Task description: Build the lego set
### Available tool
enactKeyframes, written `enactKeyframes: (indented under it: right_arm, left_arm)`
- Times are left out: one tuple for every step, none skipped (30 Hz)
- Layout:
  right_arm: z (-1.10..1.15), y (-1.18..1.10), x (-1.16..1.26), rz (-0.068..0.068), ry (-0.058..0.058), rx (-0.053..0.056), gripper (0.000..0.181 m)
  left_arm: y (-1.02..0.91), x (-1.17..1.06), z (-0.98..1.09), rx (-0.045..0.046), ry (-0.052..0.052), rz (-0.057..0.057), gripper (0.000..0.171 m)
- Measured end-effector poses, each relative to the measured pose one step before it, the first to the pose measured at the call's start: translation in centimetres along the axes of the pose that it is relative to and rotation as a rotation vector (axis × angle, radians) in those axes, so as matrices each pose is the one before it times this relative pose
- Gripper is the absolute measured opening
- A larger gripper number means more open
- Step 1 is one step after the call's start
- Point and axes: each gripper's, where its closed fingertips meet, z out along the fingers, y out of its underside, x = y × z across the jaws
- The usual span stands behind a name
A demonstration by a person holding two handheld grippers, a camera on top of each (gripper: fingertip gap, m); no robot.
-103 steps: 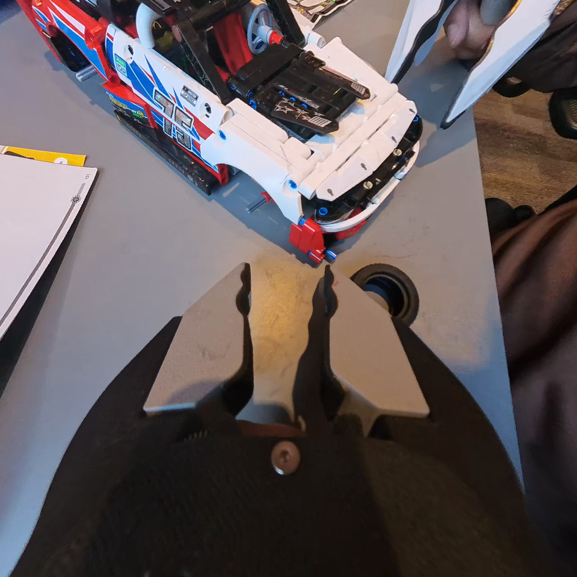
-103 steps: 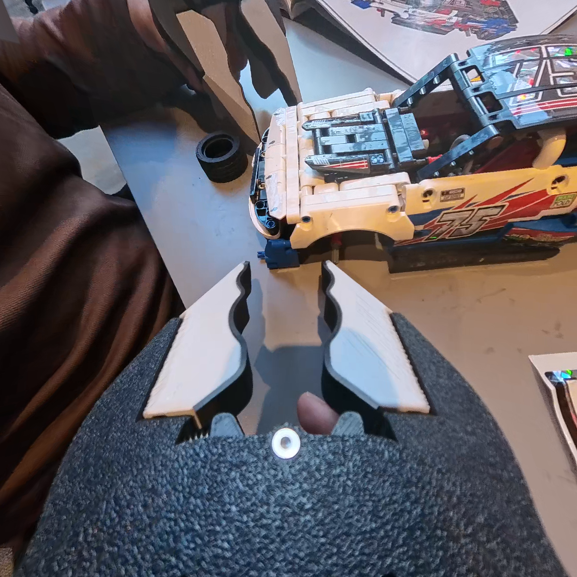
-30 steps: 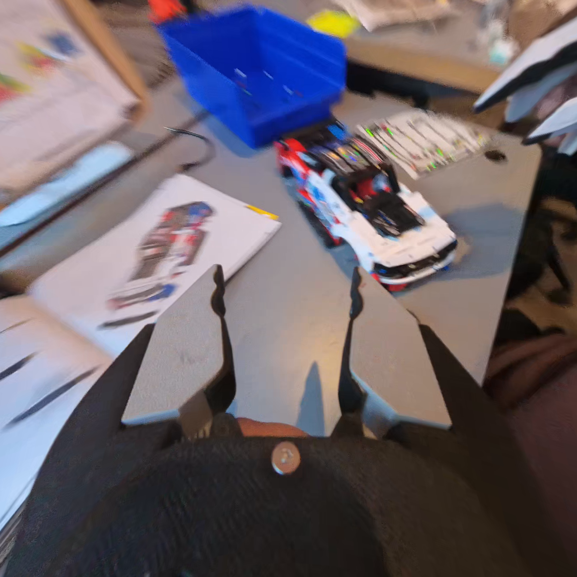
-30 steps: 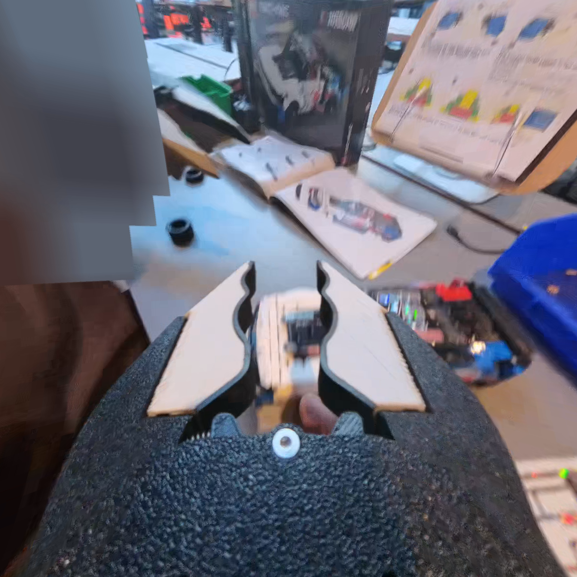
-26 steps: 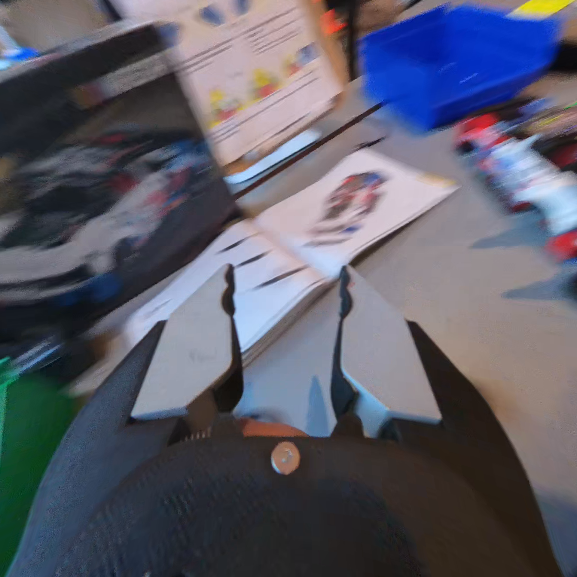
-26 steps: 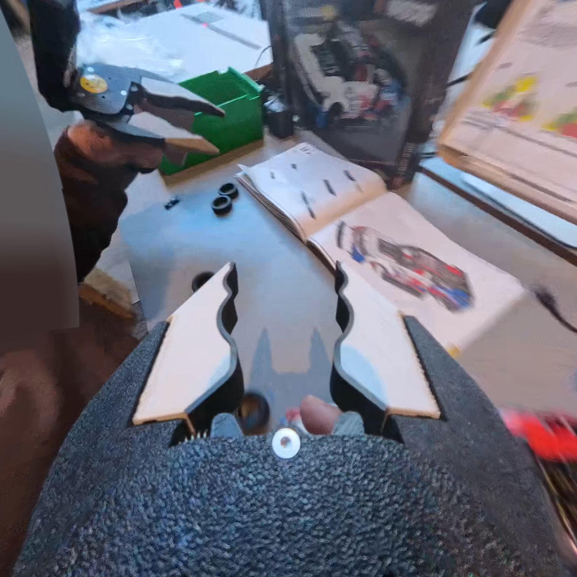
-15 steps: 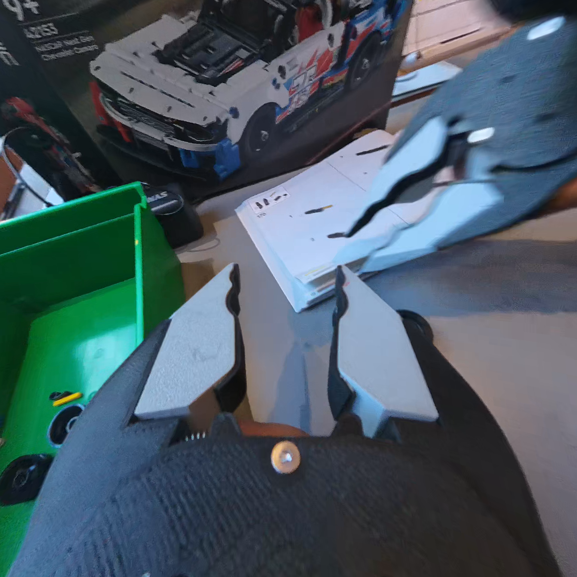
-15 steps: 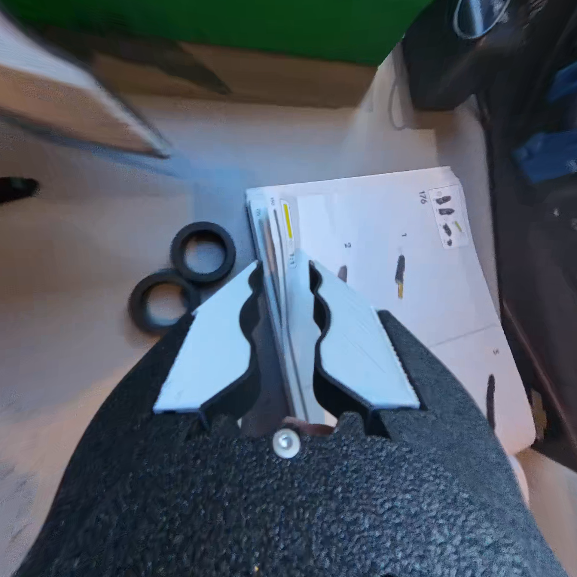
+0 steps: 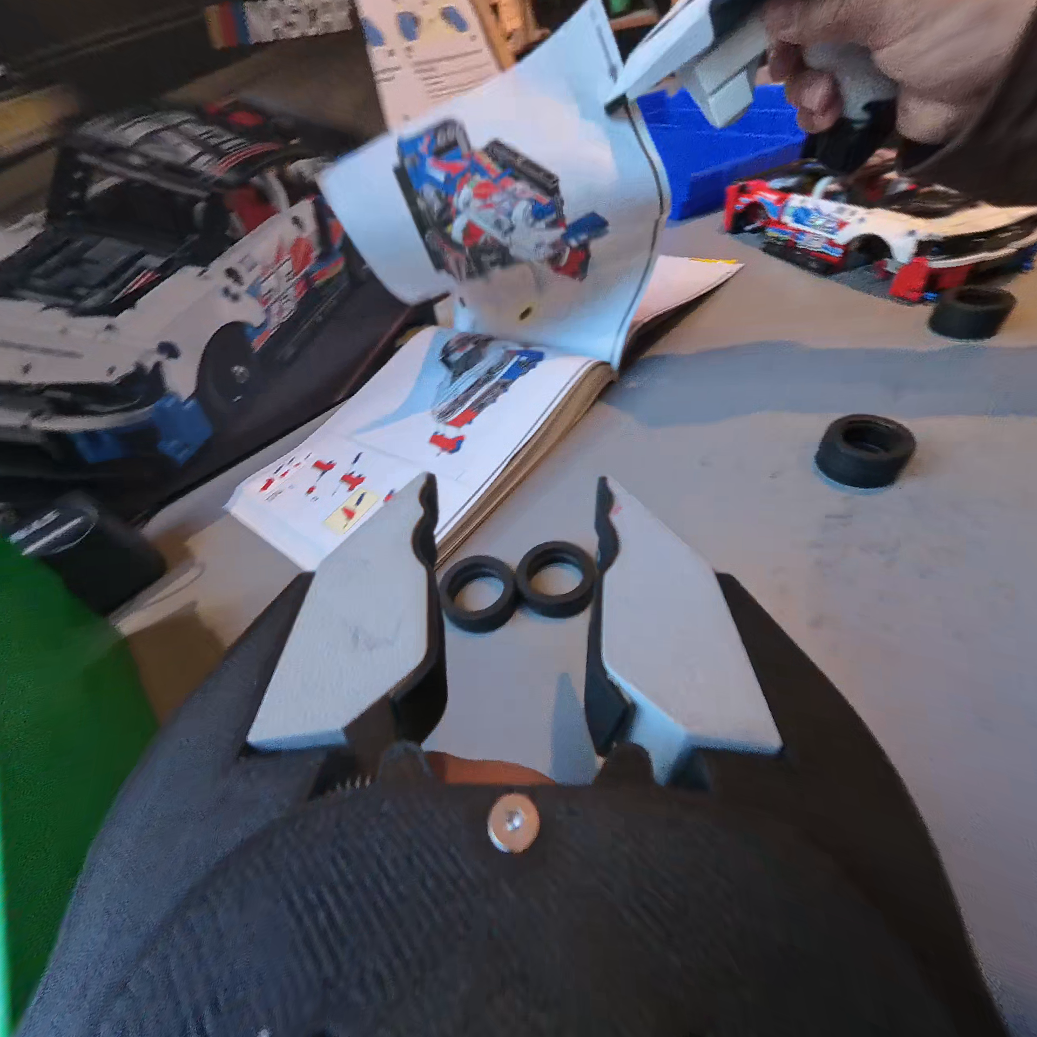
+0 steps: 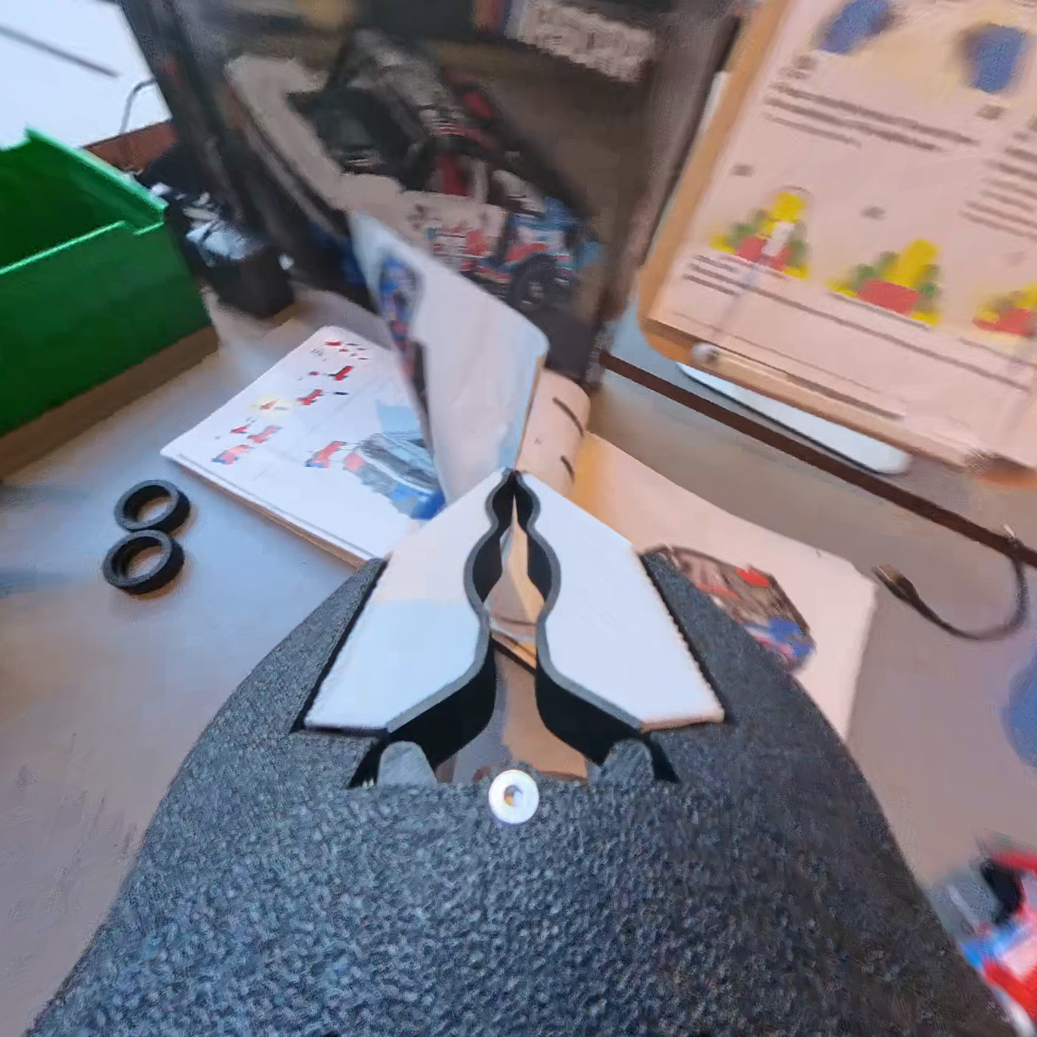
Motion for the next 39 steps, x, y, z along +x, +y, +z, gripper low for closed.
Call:
enactKeyframes:
  right_arm:
    - [-1.016,0.684,0.982,0.0312,0.0226,-0.0020,0.000]
    - [-0.791,0.706,0.701,0.0288,0.0122,-0.0029,0.000]
    - [-0.617,0.709,0.634,0.0211,0.0138,-0.0010,0.000]
    - [-0.413,0.742,0.694,0.0077,0.0217,-0.0038,0.000]
    - [-0.221,0.833,0.795,-0.0022,0.0281,-0.0109,0.000]
    - [-0.044,0.943,0.801,-0.0003,0.0271,-0.0218,0.000]
    - [0.080,0.889,0.620,0.0093,0.0122,-0.0251,0.000]
    - [0.128,0.705,0.393,0.0158,-0.0047,-0.0198,0.000]
    - [0.188,0.600,0.379,0.0148,-0.0081,-0.0186,0.000]
    - [0.286,0.644,0.497,0.0115,-0.0015,-0.0264,0.001]
    - [0.320,0.598,0.658,0.0085,0.0088,-0.0281,0.005]
    - [0.312,0.531,0.673,0.0063,0.0101,-0.0252,0.007]
    - [0.259,0.449,0.561,0.0107,0.0043,-0.0253,0.007]
    - [0.104,0.155,0.473,0.0163,0.0032,-0.0131,0.010]
    - [-0.121,-0.196,0.295,0.0121,-0.0023,0.0044,0.017]
    - [-0.315,-0.404,0.125,0.0023,-0.0056,0.0135,0.018]
    - [-0.438,-0.483,0.152,-0.0061,0.0022,0.0168,0.018]
    - [-0.498,-0.444,0.189,-0.0104,0.0075,0.0145,0.018]
    - [-0.506,-0.338,0.183,-0.0096,0.0069,0.0097,0.018]
    - [-0.499,-0.200,0.163,-0.0062,0.0047,0.0057,0.019]
    - [-0.481,-0.106,0.132,-0.0033,0.0017,0.0044,0.019]
    - [-0.479,-0.016,0.095,-0.0013,-0.0004,0.0037,0.019]
    - [-0.468,0.100,0.146,-0.0002,0.0027,0.0019,0.019]
    - [-0.469,0.165,0.243,0.0001,0.0093,0.0014,0.020]
    - [-0.440,0.245,0.274,-0.0004,0.0118,0.0010,0.020]
    - [-0.393,0.321,0.261,-0.0001,0.0103,-0.0015,0.020]
    - [-0.355,0.387,0.244,0.0023,0.0084,-0.0033,0.020]
    - [-0.323,0.414,0.242,0.0055,0.0074,-0.0031,0.020]
    - [-0.318,0.407,0.222,0.0074,0.0059,-0.0026,0.020]
    - [-0.328,0.413,0.195,0.0054,0.0050,-0.0023,0.020]
    - [-0.395,0.408,0.269,0.0031,0.0102,-0.0005,0.020]
    - [-0.498,0.393,0.290,0.0032,0.0130,0.0025,0.020]
    - [-0.618,0.400,0.237,0.0060,0.0093,0.0030,0.020]
    - [-0.772,0.350,0.178,0.0078,0.0046,0.0053,0.020]
    - [-0.948,0.265,0.188,0.0027,0.0053,0.0112,0.021]
    - [-1.120,0.244,0.309,-0.0053,0.0125,0.0152,0.021]
    - [-1.203,0.273,0.375,-0.0101,0.0151,0.0165,0.021]
    - [-1.230,0.360,0.344,-0.0106,0.0120,0.0154,0.021]
    - [-1.205,0.469,0.270,-0.0098,0.0069,0.0147,0.021]
  left_arm:
    - [-0.187,0.611,0.377,0.00968,0.0281,0.0113,0.055]
    - [-0.104,0.619,0.391,0.00736,0.0333,0.0063,0.055]
    - [0.004,0.560,0.405,0.00562,0.0328,-0.0009,0.055]
    - [0.062,0.472,0.396,0.00842,0.0297,-0.0111,0.055]
    - [0.174,0.400,0.397,0.00899,0.0277,-0.0223,0.054]
    - [0.383,0.308,0.378,-0.01025,0.0221,-0.0272,0.053]
    - [0.473,0.253,0.289,-0.02758,0.0169,-0.0136,0.054]
    - [0.230,0.145,0.206,-0.00815,0.0070,0.0010,0.054]
    - [0.094,0.016,0.117,0.00233,-0.0048,0.0109,0.054]
    - [0.049,0.044,0.066,-0.00014,-0.0031,0.0172,0.053]
    - [0.031,-0.015,0.068,-0.00013,-0.0043,0.0128,0.053]
    - [0.051,-0.054,0.086,-0.00157,-0.0042,0.0049,0.052]
    - [0.127,-0.001,0.080,-0.00643,0.0015,-0.0004,0.052]
    - [0.126,-0.028,0.063,-0.00553,0.0008,-0.0039,0.052]
    - [0.137,-0.066,0.038,-0.00299,-0.0015,-0.0060,0.052]
    - [0.142,-0.048,0.003,-0.00336,-0.0002,-0.0064,0.052]
    - [0.121,-0.076,-0.005,-0.00201,-0.0005,-0.0086,0.052]
    - [0.059,-0.114,-0.006,-0.00017,-0.0024,-0.0107,0.052]
    - [-0.010,-0.068,-0.011,0.00112,0.0007,-0.0086,0.053]
    - [-0.056,-0.052,-0.008,0.00199,0.0009,-0.0056,0.053]
    - [-0.073,-0.045,0.000,0.00289,-0.0003,-0.0026,0.053]
    - [-0.010,-0.034,0.018,-0.00038,-0.0001,-0.0002,0.053]
    - [0.069,-0.011,0.053,-0.00473,-0.0012,0.0011,0.053]
    - [0.120,0.026,0.055,-0.00669,-0.0003,0.0030,0.053]
    - [0.128,0.100,0.063,-0.00708,0.0022,0.0057,0.053]
    - [0.074,0.115,0.032,-0.00369,0.0011,0.0074,0.053]
    - [0.035,0.095,0.029,-0.00136,-0.0009,0.0083,0.053]
    - [0.022,0.078,0.012,-0.00143,-0.0004,0.0078,0.052]
    - [-0.004,0.056,0.012,-0.00069,0.0003,0.0045,0.052]
    - [-0.027,0.018,0.005,0.00106,-0.0001,0.0003,0.052]
    - [-0.002,0.023,-0.002,0.00038,0.0018,-0.0017,0.052]
    - [-0.026,0.038,0.007,0.00040,0.0029,-0.0038,0.051]
    - [-0.056,0.046,0.000,0.00233,0.0039,-0.0041,0.052]
    - [-0.124,0.002,0.006,0.00433,-0.0003,-0.0049,0.051]
    - [-0.288,-0.060,0.033,0.00502,-0.0071,-0.0132,0.051]
    - [-0.465,0.137,0.066,0.00316,-0.0006,-0.0141,0.051]
    - [-0.697,0.492,0.111,0.00919,0.0148,-0.0063,0.051]
    - [-0.868,0.790,0.223,0.01331,0.0268,0.0014,0.051]
    - [-0.911,0.907,0.428,0.00839,0.0296,0.0066,0.051]
